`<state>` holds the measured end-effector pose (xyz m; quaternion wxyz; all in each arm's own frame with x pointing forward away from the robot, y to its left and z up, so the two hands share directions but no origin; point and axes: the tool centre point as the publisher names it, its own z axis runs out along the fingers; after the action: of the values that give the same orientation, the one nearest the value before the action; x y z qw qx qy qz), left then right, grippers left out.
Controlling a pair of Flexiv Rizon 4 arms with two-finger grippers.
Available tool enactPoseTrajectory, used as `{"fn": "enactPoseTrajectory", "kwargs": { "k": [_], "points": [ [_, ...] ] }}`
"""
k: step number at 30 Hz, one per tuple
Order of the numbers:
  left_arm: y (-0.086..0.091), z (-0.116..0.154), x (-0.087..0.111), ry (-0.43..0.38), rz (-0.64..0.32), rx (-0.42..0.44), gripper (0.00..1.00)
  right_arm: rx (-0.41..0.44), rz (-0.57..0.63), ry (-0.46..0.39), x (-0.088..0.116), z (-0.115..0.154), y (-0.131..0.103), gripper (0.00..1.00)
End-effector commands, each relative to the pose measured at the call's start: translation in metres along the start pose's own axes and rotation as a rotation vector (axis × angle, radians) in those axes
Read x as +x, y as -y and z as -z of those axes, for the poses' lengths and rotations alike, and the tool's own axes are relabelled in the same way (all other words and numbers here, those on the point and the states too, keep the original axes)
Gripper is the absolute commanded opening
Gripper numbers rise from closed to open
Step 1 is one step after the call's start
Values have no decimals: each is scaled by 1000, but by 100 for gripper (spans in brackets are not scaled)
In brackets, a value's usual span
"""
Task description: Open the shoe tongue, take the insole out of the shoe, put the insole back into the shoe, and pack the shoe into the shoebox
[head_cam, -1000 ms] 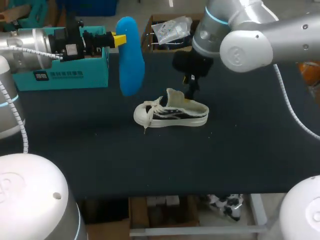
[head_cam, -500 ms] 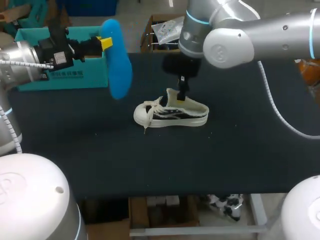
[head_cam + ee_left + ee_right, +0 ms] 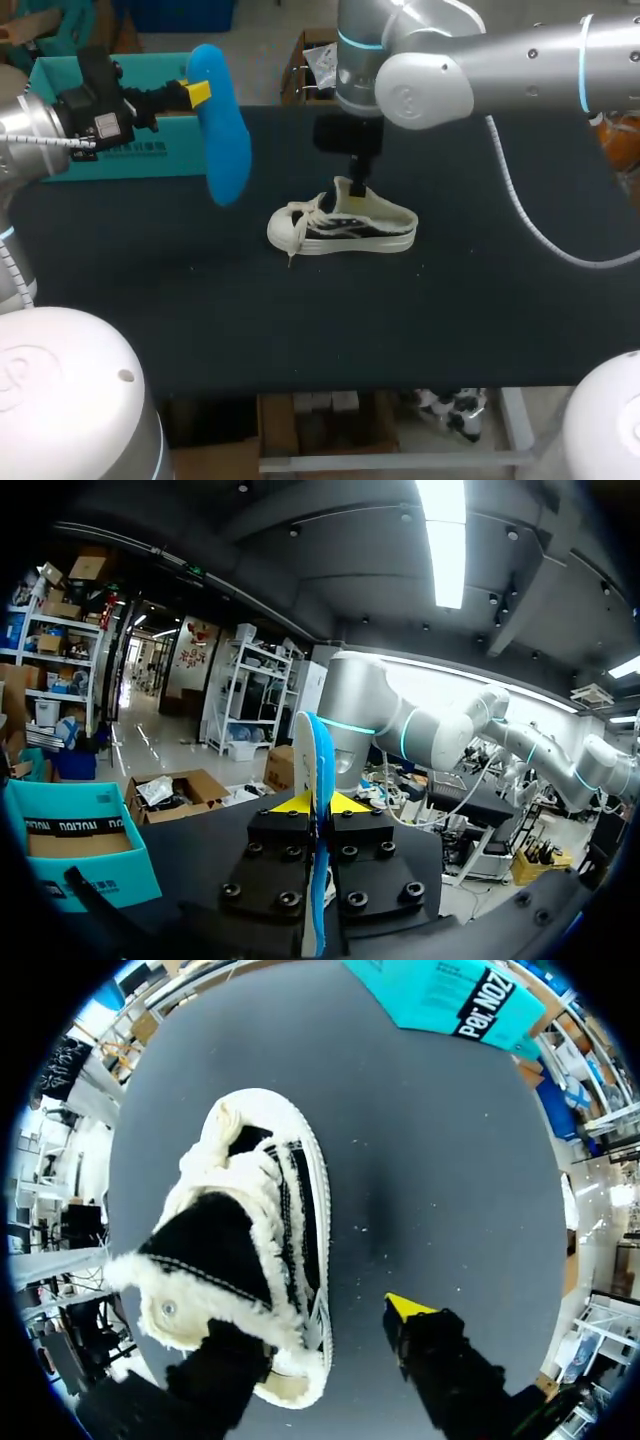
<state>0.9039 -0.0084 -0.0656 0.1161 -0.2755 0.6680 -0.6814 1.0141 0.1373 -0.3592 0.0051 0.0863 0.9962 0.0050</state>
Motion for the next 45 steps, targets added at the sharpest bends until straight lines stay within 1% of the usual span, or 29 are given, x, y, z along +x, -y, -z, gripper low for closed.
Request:
{"fn": "enactPoseTrajectory", "kwargs": {
  "k": [1,8,13,16,20,24,28,29,30,32,34,39,45],
  "points": [
    [-2,-2,1,5,0,4,0,49,-17,3,3,2,-2,0],
    [-4,-13,-4,-19,8,3,0,62,-63,-3,7,1,4,0],
    [-3,-24,-3,-89,4,6,0,40,-139,0,14,8,9,0],
    [-2,-34,1,-143,-15,5,0,19,-216,-4,19,16,14,0],
    [1,-49,9,-246,-42,9,0,-9,-333,-8,30,26,19,0],
    [5,-63,24,-359,-90,7,0,-53,-465,-20,44,32,22,0],
    [14,-74,32,-458,-125,19,0,-106,-599,-29,61,36,23,0],
    [15,-76,33,-472,-130,22,0,-115,-618,-27,64,37,23,0],
    [17,-80,34,-500,-137,25,0,-143,-671,-25,69,38,22,0],
    [20,-87,35,-544,-144,30,0,-155,-749,-17,79,38,22,0],
    [20,-93,37,-576,-149,32,0,-195,-809,-3,89,37,21,0],
    [20,-110,38,-640,-144,30,0,-244,-913,17,106,34,20,0],
    [16,-114,33,-657,-140,33,0,-296,-1003,20,118,21,29,0]
  ]
}}
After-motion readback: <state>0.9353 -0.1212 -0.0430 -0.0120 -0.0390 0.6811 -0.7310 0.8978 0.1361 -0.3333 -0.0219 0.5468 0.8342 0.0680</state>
